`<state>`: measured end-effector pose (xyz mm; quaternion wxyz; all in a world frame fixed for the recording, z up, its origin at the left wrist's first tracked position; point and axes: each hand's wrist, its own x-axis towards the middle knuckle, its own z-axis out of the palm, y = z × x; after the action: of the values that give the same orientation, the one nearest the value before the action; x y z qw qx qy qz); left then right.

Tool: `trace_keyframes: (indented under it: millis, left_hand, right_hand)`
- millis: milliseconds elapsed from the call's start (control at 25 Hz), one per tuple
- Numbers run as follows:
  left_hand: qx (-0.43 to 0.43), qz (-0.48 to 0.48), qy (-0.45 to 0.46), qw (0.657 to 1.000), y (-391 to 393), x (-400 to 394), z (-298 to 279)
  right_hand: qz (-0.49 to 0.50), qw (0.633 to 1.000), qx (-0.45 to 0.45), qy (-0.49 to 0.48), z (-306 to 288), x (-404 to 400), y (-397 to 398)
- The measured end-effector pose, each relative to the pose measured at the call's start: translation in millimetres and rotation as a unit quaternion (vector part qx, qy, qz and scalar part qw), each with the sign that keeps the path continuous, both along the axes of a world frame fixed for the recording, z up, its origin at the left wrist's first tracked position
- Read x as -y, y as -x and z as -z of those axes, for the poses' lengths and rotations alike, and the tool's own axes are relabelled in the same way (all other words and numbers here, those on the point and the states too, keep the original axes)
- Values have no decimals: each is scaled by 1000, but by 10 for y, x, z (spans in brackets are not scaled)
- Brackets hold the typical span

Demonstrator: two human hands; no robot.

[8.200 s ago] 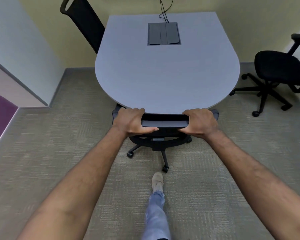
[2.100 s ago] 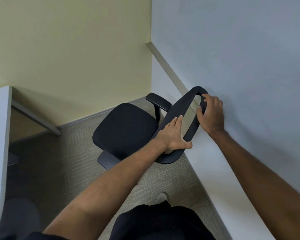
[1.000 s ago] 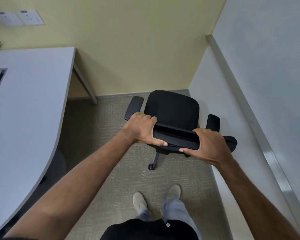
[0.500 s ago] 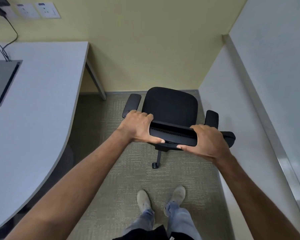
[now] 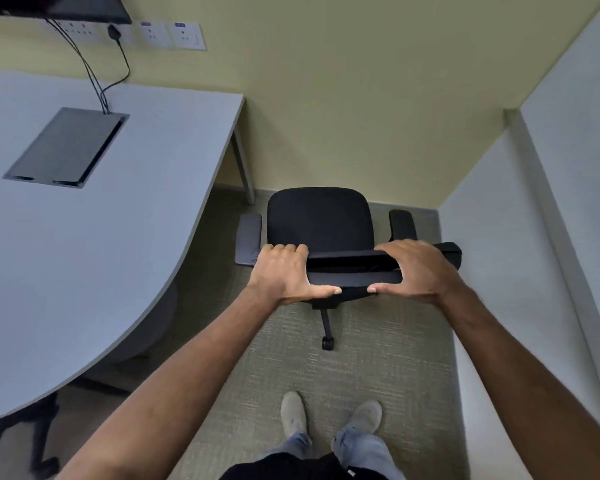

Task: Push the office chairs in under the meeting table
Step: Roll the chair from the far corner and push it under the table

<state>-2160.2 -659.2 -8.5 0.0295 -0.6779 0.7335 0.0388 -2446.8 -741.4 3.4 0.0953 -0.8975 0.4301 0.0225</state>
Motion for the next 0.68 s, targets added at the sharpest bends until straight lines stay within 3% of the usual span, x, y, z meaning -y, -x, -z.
trace_keyframes:
  millis: [160,680]
  left_hand:
    - [-16,-39,5,999,-124,-98,-3]
    - [-38,-149,24,988,-706,-135,31]
  right_hand:
    - [23,995,92,8,-39,261,-214]
    - [37,987,154,32,189,1160,-1214]
